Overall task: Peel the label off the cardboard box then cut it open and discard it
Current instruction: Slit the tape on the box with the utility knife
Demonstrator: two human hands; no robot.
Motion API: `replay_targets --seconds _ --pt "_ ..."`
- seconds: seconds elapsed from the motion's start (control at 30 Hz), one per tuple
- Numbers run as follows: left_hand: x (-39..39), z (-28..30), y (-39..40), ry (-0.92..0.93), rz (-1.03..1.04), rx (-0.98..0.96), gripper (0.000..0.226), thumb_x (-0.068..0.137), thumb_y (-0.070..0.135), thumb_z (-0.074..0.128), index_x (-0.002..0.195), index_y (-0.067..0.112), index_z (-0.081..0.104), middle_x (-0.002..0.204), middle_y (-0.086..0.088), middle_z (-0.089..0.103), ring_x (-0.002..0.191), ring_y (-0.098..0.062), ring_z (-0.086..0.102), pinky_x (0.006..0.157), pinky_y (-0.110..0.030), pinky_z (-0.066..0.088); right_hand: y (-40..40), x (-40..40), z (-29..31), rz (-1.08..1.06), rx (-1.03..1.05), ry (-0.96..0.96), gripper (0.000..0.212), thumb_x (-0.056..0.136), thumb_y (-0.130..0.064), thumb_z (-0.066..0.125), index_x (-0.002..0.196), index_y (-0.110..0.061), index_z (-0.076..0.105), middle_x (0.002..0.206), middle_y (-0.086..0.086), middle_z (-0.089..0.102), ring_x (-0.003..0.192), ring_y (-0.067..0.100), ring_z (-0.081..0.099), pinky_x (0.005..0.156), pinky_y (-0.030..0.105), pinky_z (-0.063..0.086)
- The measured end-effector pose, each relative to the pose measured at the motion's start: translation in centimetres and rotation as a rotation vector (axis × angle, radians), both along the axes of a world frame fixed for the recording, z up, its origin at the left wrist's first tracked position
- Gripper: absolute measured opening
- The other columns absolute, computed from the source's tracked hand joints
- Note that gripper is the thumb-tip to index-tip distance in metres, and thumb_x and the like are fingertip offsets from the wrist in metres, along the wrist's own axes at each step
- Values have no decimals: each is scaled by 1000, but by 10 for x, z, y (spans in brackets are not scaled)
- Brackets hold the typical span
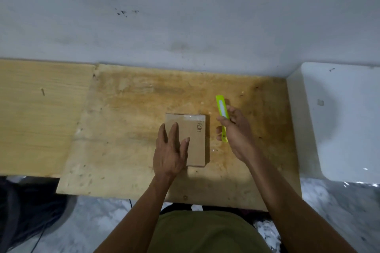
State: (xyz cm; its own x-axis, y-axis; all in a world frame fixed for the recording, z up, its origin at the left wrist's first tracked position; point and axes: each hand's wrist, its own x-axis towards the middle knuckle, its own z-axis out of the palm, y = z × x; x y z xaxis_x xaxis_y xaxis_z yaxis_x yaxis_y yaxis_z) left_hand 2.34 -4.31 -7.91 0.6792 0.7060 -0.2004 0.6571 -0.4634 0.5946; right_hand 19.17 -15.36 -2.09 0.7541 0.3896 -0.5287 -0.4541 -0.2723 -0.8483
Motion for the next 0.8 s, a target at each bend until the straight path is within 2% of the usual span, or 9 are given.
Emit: replay_targets --seconds 0.1,0.17,0.27,0.4,0.63,0.7,0.8 --pt "1 -2 0 -7 -2 16 62 99 58 40 153 30 28 160 -13 24 138 -36 39 90 -50 55 14 2 18 171 105 -17 40 92 -8 60 130 -20 51 108 8 67 66 15 57 58 35 48" --pt "0 -3 -1 -3 14 9 62 99 58 41 153 30 28 161 -13 23 141 -35 36 92 -50 53 22 3 24 324 72 -76 46 96 -3 52 140 -15 44 112 14 68 70 8 60 62 30 50" --pt "-2 -3 -1 -13 10 13 62 99 57 42 153 29 30 160 -13 24 141 -35 36 92 -50 54 30 3 24 431 -6 -207 47 99 -4 49 145 -10 40 115 13 69 62 5 57 60 20 50" --pt "-1 -7 1 -12 15 4 62 98 59 42 152 30 30 159 -14 26 139 -36 38 90 -52 54 31 4 18 445 -47 -323 34 99 -10 51 133 -7 53 97 11 74 54 9 51 56 25 48" --pt "0 -10 0 3 26 26 61 98 59 43 151 30 31 156 -14 29 134 -36 43 84 -50 57 30 13 4 454 -53 -375 23 99 -13 53 120 -5 61 82 11 72 50 11 46 48 23 43" --pt "0 -10 1 19 18 24 61 98 60 41 151 31 28 157 -13 28 134 -35 43 86 -51 57 29 17 0 433 -25 -368 18 98 -15 55 113 -9 64 77 9 70 50 13 45 46 25 40" --pt "0 -10 1 31 25 21 61 98 60 40 151 32 27 157 -11 27 134 -33 42 88 -50 56 26 26 -8 450 -45 -408 10 96 -23 59 102 -20 67 69 3 68 48 7 47 49 26 39"
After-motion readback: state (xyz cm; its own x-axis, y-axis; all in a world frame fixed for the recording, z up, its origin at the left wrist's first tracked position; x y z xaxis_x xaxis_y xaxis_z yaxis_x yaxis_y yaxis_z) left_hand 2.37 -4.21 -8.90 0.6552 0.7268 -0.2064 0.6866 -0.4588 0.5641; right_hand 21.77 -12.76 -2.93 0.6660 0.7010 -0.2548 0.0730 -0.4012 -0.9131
